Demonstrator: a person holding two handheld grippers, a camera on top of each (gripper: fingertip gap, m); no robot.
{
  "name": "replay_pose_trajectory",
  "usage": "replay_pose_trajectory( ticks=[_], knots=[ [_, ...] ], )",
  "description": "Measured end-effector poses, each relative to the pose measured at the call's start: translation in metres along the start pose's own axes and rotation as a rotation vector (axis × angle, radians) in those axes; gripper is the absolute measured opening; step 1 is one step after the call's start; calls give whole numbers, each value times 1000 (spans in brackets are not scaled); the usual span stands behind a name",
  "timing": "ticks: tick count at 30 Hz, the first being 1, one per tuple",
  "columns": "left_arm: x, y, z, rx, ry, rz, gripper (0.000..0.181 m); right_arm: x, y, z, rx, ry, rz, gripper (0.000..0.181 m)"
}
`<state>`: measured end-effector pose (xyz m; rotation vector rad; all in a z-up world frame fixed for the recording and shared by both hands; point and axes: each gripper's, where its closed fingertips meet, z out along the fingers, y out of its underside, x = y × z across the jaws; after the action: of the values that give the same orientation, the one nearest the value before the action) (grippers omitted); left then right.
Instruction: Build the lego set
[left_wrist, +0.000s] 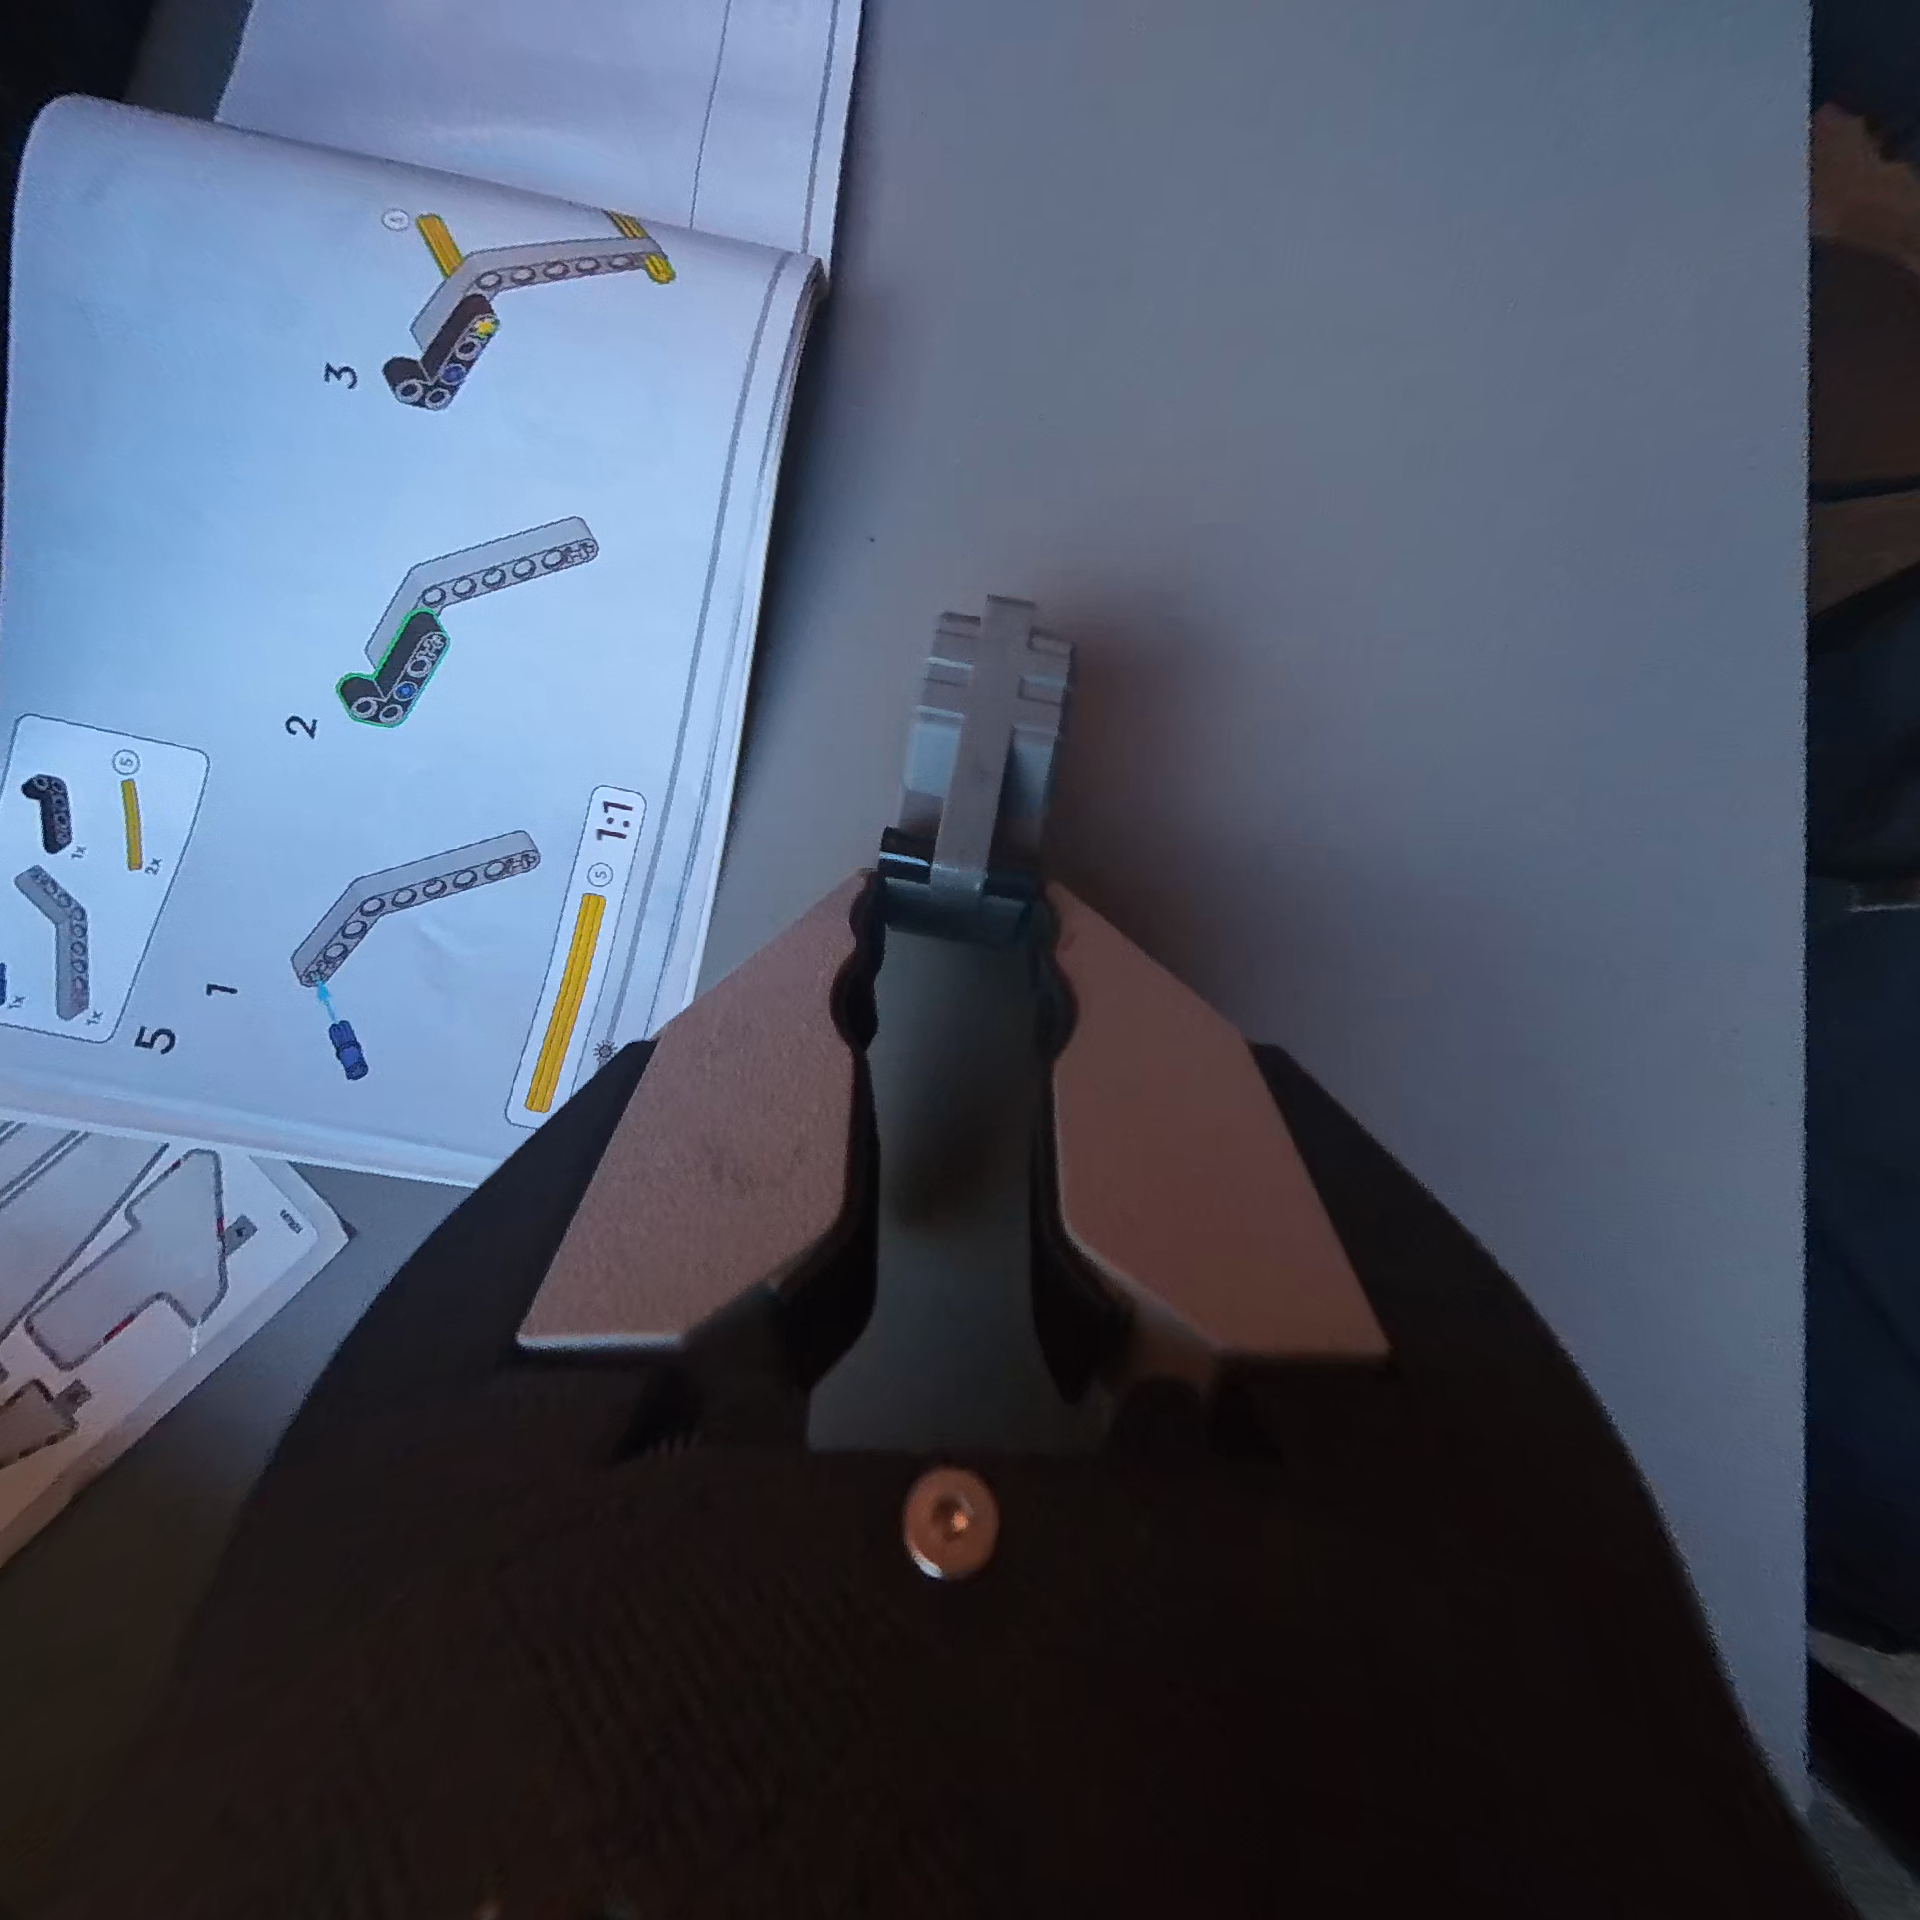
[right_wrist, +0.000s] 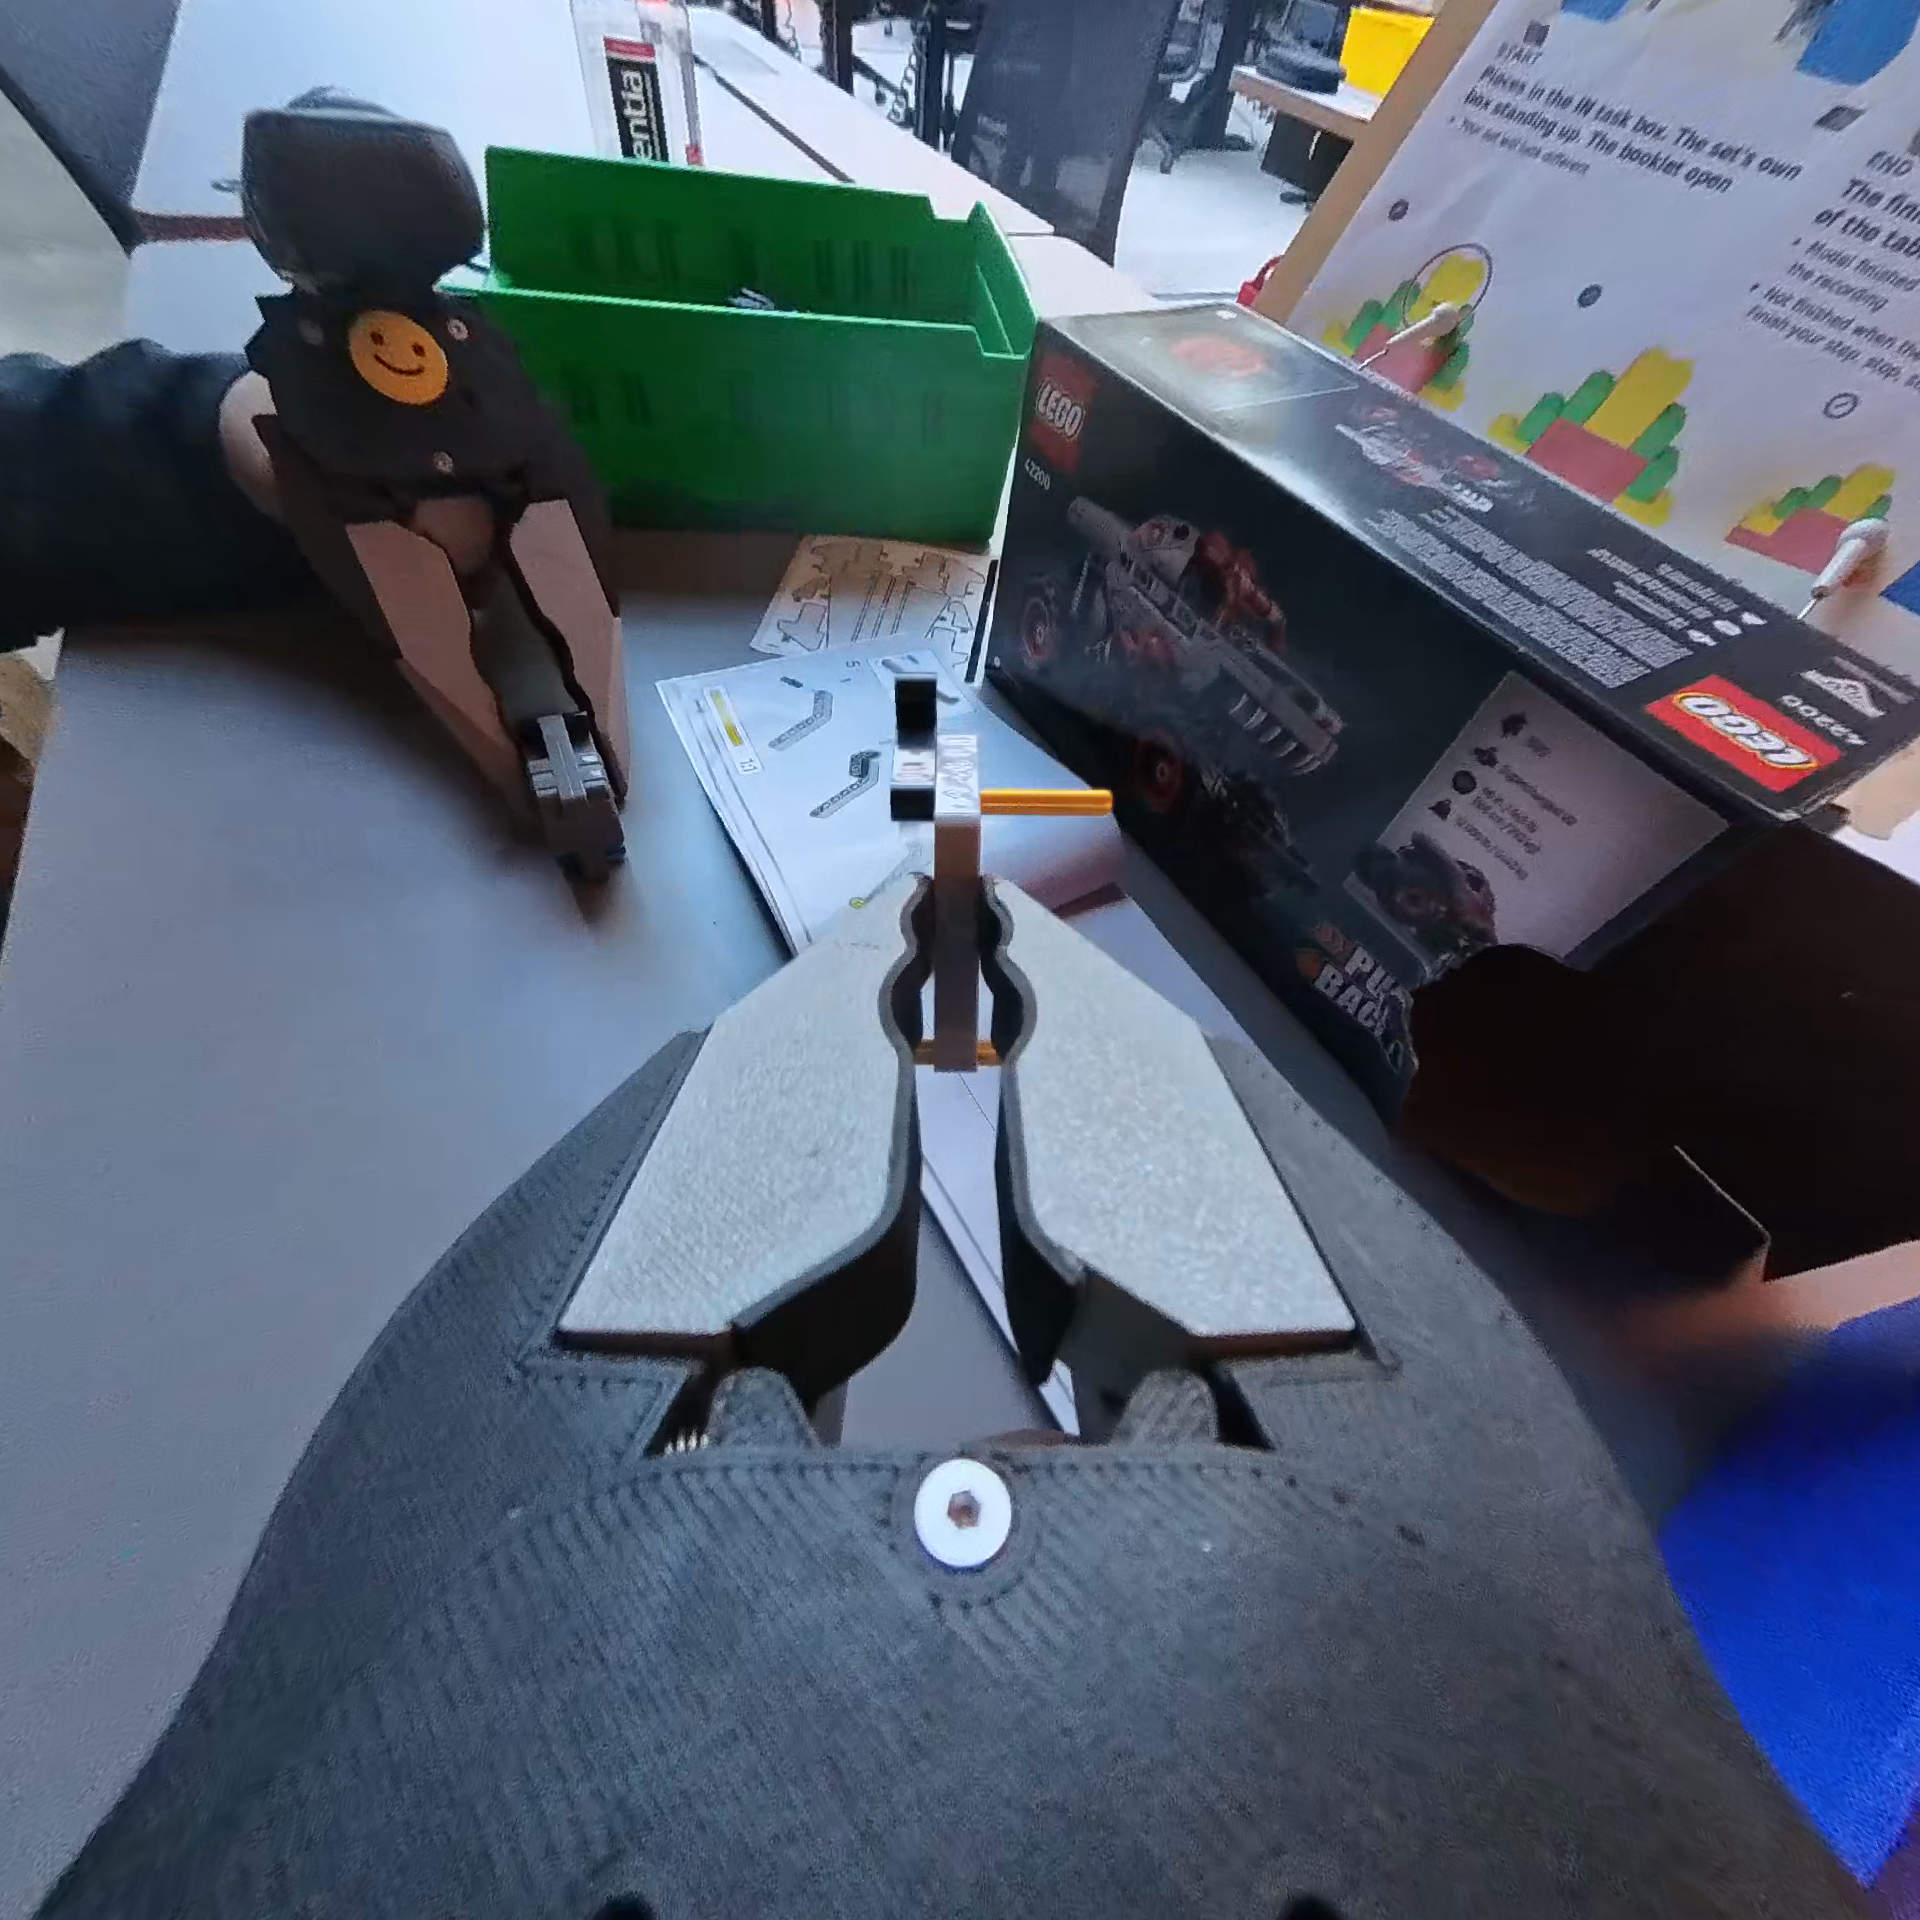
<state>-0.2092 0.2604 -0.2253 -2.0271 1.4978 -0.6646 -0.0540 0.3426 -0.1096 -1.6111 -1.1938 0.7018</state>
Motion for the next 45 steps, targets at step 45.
replay_pose_trajectory(
  ticks=[45],
  knots=[
    [-10, -5, -2, 32, 4, -123, 23, -160, 81, 63, -475, -650, 10, 19]
  ],
)
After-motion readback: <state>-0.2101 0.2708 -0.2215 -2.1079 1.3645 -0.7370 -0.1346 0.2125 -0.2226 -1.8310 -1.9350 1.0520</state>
